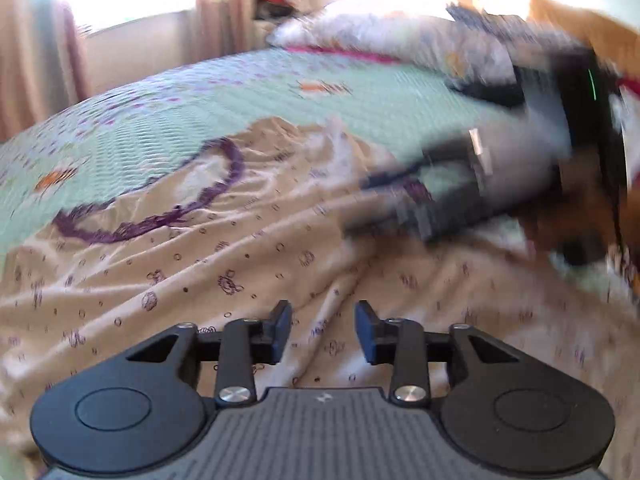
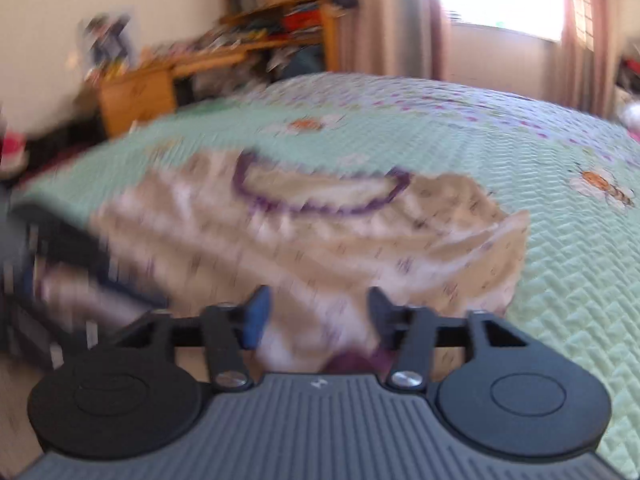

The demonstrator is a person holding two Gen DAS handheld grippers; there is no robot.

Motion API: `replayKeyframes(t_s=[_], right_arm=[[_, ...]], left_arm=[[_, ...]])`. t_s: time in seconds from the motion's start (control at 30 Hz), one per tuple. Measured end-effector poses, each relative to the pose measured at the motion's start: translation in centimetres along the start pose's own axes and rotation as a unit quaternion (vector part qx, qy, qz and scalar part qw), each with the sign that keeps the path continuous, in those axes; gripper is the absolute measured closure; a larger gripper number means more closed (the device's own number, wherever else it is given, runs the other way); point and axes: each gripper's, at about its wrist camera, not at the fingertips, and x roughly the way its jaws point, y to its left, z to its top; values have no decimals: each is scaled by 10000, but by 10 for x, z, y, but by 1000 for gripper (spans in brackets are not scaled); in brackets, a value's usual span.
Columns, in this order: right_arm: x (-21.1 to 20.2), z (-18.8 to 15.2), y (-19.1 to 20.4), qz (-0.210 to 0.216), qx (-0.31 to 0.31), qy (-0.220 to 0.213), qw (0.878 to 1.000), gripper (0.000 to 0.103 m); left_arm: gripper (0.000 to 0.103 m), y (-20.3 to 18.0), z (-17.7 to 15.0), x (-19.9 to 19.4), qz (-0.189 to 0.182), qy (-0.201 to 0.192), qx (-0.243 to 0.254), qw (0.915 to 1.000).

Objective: Fold clothes

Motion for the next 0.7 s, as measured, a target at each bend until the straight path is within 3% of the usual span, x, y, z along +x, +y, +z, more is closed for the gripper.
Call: replayKeyframes(t_s=[0.1, 0.27, 0.7], right_arm=[[9, -14, 8, 120, -344, 135, 9992, 0], [8, -18, 20, -49, -780, 153, 9968, 0], [17, -20, 13, -41, -763, 161, 9969, 0]], left_arm=[[42, 0, -5, 3, 149, -168, -512, 9984], [39, 0, -16, 3, 346, -301, -686, 9966], [34, -2, -18, 1, 612, -402, -888, 9933]])
